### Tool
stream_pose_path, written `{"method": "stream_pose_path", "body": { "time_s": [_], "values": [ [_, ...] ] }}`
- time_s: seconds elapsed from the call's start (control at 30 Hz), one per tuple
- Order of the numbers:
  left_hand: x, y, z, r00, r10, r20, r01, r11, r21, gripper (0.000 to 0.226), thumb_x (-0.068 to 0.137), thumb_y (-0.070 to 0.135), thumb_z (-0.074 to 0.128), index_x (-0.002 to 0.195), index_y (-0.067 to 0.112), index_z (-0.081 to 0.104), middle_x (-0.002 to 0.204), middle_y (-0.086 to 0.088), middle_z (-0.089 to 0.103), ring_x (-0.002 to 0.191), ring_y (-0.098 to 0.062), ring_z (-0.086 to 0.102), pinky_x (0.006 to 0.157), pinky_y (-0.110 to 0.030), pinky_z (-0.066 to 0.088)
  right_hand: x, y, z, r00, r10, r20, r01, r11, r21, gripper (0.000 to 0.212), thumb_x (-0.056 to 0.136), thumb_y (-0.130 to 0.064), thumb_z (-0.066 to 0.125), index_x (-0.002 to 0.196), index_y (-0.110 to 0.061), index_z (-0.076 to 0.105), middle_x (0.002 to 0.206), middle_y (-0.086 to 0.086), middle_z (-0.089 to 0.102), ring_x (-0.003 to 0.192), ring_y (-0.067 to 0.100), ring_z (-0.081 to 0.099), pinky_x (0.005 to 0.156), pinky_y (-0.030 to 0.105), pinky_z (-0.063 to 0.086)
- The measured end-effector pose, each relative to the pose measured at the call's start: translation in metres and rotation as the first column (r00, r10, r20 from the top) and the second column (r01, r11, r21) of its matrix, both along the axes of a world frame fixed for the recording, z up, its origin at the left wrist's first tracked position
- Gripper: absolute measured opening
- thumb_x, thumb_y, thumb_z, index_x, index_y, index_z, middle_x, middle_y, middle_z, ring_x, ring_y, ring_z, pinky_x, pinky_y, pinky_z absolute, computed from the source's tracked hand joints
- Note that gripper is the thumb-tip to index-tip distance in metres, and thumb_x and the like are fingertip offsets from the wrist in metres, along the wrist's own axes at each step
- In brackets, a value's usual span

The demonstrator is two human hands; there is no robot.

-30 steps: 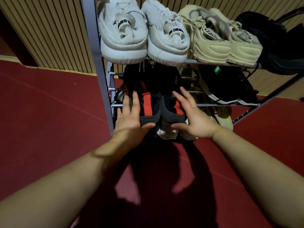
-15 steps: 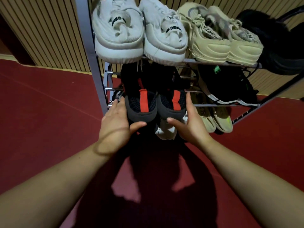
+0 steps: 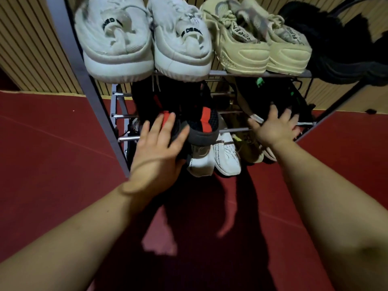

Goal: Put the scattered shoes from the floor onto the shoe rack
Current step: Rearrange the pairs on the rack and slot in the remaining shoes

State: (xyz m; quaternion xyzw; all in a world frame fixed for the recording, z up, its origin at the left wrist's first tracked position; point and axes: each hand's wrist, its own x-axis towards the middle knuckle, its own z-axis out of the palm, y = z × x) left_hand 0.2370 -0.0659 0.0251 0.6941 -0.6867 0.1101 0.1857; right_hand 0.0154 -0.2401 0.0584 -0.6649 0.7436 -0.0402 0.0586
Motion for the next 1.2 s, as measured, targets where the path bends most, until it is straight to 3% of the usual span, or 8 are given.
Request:
{"method": "stream_pose_path", "body": {
  "time_s": [0.07, 0.37, 0.47, 0.63, 0.8, 0.9, 1.03, 1.2],
  "values": [
    [-0.002, 0.000, -0.002, 0.999, 0.001, 0.033, -0.002, 1.000, 0.031, 0.074, 0.066, 0.037, 0.062, 0.136, 0.017, 0.049, 0.143, -0.027, 0.038, 0.128, -0.046, 0.039, 0.108, -0.052, 0.015, -0.006, -0.007, -0.004, 0.993, -0.026, -0.113, 0.035, 0.996, 0.076, 0.079, 0.087, -0.065, 0.041, 0.149, -0.025, 0.014, 0.154, 0.019, 0.012, 0.141, 0.038, 0.009, 0.114, 0.052, 0.010],
    [0.001, 0.002, -0.007, 0.999, 0.004, 0.052, -0.005, 1.000, 0.024, 0.080, 0.065, 0.030, 0.067, 0.140, 0.018, 0.045, 0.145, -0.027, 0.035, 0.130, -0.047, 0.035, 0.110, -0.053, 0.015, -0.015, 0.026, -0.002, 0.992, 0.066, -0.112, -0.083, 0.984, -0.156, 0.070, 0.084, -0.060, 0.050, 0.137, -0.015, 0.042, 0.137, 0.017, 0.040, 0.133, 0.031, 0.029, 0.110, 0.057, 0.015],
    [0.000, 0.000, -0.007, 0.998, 0.006, 0.064, -0.006, 1.000, 0.005, 0.087, 0.059, 0.027, 0.079, 0.139, 0.016, 0.046, 0.144, -0.028, 0.035, 0.129, -0.048, 0.036, 0.110, -0.054, 0.015, -0.018, 0.050, -0.003, 0.990, 0.096, -0.099, -0.110, 0.983, -0.148, 0.080, 0.081, -0.063, 0.053, 0.143, -0.017, 0.030, 0.139, 0.018, 0.037, 0.135, 0.031, 0.026, 0.112, 0.056, 0.011],
    [-0.002, 0.000, -0.006, 0.998, 0.003, 0.061, -0.004, 1.000, 0.017, 0.091, 0.055, 0.025, 0.082, 0.138, 0.015, 0.047, 0.143, -0.029, 0.037, 0.128, -0.049, 0.037, 0.109, -0.055, 0.017, -0.010, 0.036, 0.015, 0.966, 0.081, -0.247, -0.051, 0.991, 0.126, 0.102, 0.076, -0.078, 0.043, 0.150, -0.027, -0.005, 0.156, 0.019, 0.010, 0.144, 0.039, 0.001, 0.112, 0.057, -0.005],
    [0.002, 0.002, -0.006, 0.998, -0.018, 0.066, 0.016, 0.999, 0.031, 0.092, 0.053, 0.027, 0.083, 0.137, 0.015, 0.049, 0.141, -0.028, 0.039, 0.127, -0.047, 0.040, 0.107, -0.057, 0.024, 0.021, 0.013, 0.012, 0.998, 0.001, -0.057, 0.011, 0.976, 0.217, 0.116, 0.067, -0.080, 0.053, 0.149, -0.028, -0.010, 0.157, 0.017, -0.007, 0.142, 0.040, 0.009, 0.113, 0.050, 0.014],
    [0.005, 0.002, -0.004, 0.997, -0.036, 0.072, 0.032, 0.998, 0.046, 0.092, 0.053, 0.029, 0.084, 0.137, 0.016, 0.049, 0.141, -0.028, 0.039, 0.128, -0.047, 0.040, 0.107, -0.057, 0.026, 0.023, 0.012, 0.011, 0.997, -0.071, 0.040, 0.061, 0.975, 0.215, 0.115, 0.069, -0.073, 0.060, 0.149, -0.028, -0.009, 0.155, 0.018, 0.009, 0.139, 0.038, 0.019, 0.110, 0.049, 0.021],
    [0.005, 0.002, -0.004, 0.996, -0.047, 0.069, 0.043, 0.997, 0.064, 0.096, 0.050, 0.027, 0.086, 0.137, 0.013, 0.049, 0.140, -0.030, 0.040, 0.126, -0.049, 0.040, 0.106, -0.059, 0.026, -0.005, 0.027, 0.016, 0.981, -0.013, 0.192, -0.008, 0.994, 0.111, 0.113, 0.068, -0.067, 0.067, 0.150, -0.026, 0.001, 0.150, 0.018, 0.021, 0.135, 0.038, 0.027, 0.109, 0.050, 0.028],
    [-0.010, -0.003, 0.010, 0.999, -0.004, -0.046, 0.007, 0.997, 0.078, 0.102, 0.057, 0.032, 0.087, 0.143, 0.008, 0.037, 0.142, -0.035, 0.033, 0.132, -0.054, 0.026, 0.108, -0.063, 0.010, -0.064, 0.074, 0.024, 0.972, 0.149, 0.182, -0.149, 0.989, -0.017, 0.116, 0.065, -0.063, 0.072, 0.150, -0.026, 0.003, 0.144, 0.017, 0.032, 0.132, 0.038, 0.032, 0.106, 0.049, 0.034]
  ]
}}
